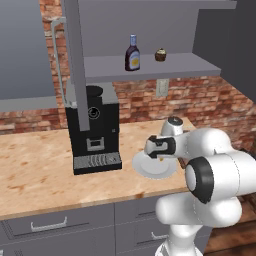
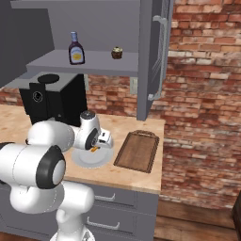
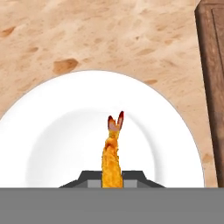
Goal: Pick the shrimp from the plate and place it on the cutting board. Then pick the condiment bottle from the cabinet and place it next to the cutting board.
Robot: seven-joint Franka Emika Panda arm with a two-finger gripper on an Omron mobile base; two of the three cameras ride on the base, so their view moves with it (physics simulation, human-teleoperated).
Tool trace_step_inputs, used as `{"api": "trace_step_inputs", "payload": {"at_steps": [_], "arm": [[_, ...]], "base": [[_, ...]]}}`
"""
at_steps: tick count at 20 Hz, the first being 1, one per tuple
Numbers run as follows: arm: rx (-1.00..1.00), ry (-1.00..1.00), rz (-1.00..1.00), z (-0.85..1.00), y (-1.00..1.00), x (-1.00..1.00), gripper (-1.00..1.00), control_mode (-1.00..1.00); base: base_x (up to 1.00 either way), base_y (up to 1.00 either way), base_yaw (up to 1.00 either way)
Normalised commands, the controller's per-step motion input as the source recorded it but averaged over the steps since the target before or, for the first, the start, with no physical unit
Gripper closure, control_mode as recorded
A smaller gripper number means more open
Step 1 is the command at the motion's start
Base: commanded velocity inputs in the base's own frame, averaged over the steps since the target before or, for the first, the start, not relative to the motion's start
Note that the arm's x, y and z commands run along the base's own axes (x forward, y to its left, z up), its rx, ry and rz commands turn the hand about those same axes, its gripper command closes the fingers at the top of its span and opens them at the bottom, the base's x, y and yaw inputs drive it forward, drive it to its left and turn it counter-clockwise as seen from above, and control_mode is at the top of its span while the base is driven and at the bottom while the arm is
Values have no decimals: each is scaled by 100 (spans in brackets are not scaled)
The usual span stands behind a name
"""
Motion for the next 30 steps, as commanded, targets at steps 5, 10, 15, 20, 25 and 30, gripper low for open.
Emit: {"api": "trace_step_inputs", "payload": {"at_steps": [5, 10, 15, 20, 25, 30], "arm": [[0, 0, 0, 4, -19, 0, 100, -100], [0, 0, 0, 3, -18, 0, 100, -100], [0, 0, 0, 2, -18, 0, 100, -100], [0, 0, 0, 1, -18, 0, 100, -100], [0, 0, 0, 0, -19, 0, 100, -100], [0, 0, 0, 0, -23, 0, 100, -100]], "base": [[0, 0, 0], [0, 0, 0], [0, 0, 0], [0, 0, 0], [0, 0, 0], [0, 0, 0]]}}
